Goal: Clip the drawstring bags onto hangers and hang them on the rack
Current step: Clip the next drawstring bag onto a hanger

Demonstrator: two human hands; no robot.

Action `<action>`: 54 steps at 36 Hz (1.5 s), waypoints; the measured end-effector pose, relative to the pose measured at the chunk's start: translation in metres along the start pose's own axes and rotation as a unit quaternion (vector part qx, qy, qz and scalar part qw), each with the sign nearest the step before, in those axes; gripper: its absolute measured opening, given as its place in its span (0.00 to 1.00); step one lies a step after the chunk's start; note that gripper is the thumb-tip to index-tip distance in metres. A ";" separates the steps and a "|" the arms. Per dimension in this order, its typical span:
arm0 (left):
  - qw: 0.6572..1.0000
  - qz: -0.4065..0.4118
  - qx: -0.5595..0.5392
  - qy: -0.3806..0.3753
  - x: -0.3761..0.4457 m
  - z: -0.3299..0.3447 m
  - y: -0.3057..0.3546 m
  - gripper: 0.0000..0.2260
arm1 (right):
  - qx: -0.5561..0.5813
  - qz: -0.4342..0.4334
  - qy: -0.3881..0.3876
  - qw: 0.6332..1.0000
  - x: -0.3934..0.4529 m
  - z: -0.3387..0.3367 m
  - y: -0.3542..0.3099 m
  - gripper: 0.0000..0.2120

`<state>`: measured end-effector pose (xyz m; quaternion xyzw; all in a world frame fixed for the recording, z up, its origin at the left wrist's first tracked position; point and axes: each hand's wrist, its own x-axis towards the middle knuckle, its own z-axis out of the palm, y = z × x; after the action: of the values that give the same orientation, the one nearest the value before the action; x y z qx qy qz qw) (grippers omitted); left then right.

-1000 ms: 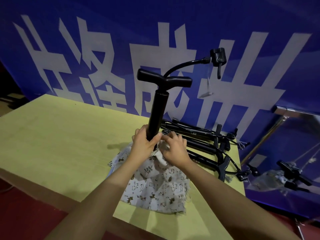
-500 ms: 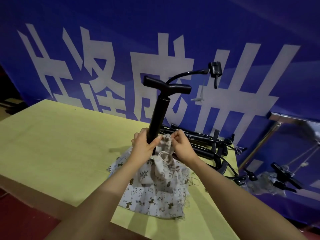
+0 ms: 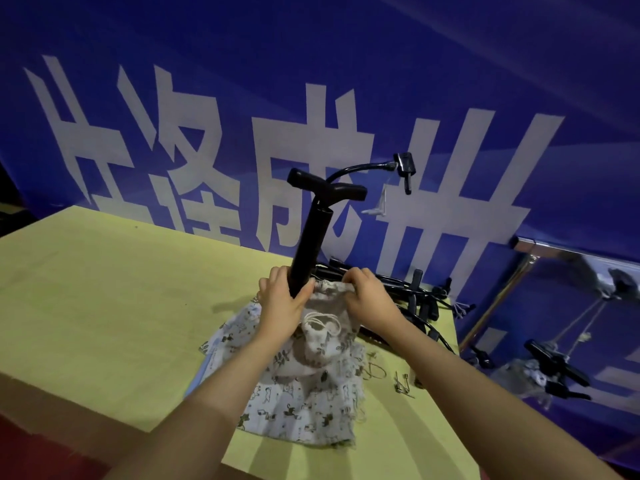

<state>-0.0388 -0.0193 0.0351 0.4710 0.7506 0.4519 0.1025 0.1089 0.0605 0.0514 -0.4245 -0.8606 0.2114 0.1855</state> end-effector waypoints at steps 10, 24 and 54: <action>0.998 0.045 0.029 -0.046 -0.006 0.009 0.007 0.14 | 0.505 0.085 -0.010 0.859 0.000 -0.014 -0.041 0.16; 0.970 -0.075 -0.181 -0.142 0.001 -0.010 0.008 0.17 | 0.426 0.044 0.030 0.903 -0.009 0.007 -0.031 0.08; 1.000 0.004 -0.015 -0.018 0.009 -0.038 0.036 0.27 | 0.277 -0.005 0.114 0.954 0.006 -0.004 -0.042 0.07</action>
<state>-0.0436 -0.0285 0.0872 0.4805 0.7401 0.4546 0.1214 0.0801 0.0432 0.0774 -0.3731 -0.7440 0.3906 0.3933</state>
